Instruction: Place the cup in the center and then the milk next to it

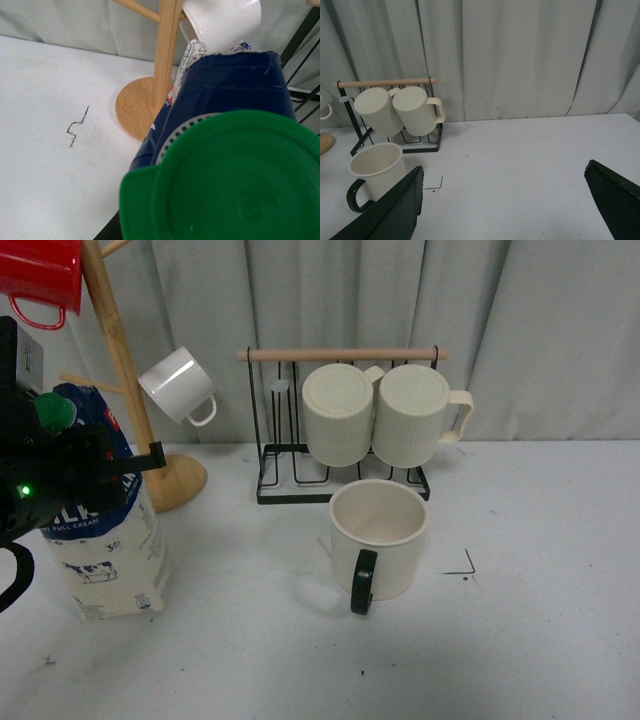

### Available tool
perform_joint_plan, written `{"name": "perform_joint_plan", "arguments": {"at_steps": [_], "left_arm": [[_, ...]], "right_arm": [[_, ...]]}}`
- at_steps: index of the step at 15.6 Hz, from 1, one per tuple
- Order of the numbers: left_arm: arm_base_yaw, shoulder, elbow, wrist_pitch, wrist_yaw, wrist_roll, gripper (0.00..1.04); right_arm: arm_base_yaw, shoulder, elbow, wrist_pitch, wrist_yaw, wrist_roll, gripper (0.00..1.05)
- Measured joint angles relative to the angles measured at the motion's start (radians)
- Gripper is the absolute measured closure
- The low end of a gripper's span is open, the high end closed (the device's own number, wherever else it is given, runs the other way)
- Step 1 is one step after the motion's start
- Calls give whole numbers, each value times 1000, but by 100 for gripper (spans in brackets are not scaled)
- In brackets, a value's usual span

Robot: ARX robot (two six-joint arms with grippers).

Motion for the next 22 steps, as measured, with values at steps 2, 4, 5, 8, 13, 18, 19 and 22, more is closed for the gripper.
{"name": "perform_joint_plan", "arguments": {"at_steps": [2,4,5,8,13,18,19,22], "left_arm": [[-39,-28,0,-43,-34,-5,77],[-101,-38,4,-68,-53,-20,79],[-136,-38,19,-81,-59,-26,80],[-237,15,140,-53,-131,-52,81],[-306,111,171,-37,-188,-79,82],[-349,127,188,13,-191,-120,82],[-357,138,188,34,-196,-120,82],[-378,169,188,74,-204,-119,82]], "right_arm": [[0,0,0,0,0,0,6],[0,0,0,0,0,0,6],[0,0,0,0,0,0,6],[0,0,0,0,0,0,6],[0,0,0,0,0,0,6],[0,0,0,0,0,0,6],[0,0,0,0,0,0,6],[0,0,0,0,0,0,6]]}}
